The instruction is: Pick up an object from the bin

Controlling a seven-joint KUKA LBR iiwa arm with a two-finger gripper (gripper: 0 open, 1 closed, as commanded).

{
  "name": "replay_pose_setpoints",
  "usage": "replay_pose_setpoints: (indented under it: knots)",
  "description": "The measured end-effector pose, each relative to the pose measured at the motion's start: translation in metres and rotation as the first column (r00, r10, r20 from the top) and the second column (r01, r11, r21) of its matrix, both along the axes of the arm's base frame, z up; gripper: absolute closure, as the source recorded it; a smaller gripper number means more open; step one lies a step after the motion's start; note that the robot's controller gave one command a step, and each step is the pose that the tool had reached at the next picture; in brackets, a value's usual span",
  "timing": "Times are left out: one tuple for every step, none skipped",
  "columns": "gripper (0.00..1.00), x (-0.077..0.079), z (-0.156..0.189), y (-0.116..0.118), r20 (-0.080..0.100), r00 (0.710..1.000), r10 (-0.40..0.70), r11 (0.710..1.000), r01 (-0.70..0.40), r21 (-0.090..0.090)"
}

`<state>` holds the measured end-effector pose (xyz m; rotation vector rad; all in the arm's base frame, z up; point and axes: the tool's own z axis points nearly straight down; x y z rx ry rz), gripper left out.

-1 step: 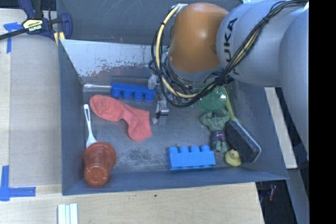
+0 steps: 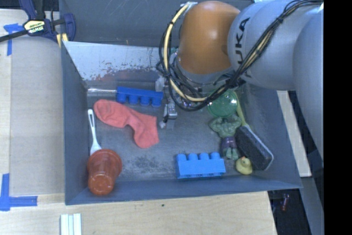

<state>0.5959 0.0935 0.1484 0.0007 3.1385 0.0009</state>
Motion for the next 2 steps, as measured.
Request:
replay_pose_setpoints:
  knots:
    - [0.0,-0.012,-0.045,0.063,0.0,0.987,-0.16,0.987,0.16,0.001]
    - [0.0,-0.017,-0.026,0.076,0.004,0.99,-0.142,0.99,0.142,0.001]
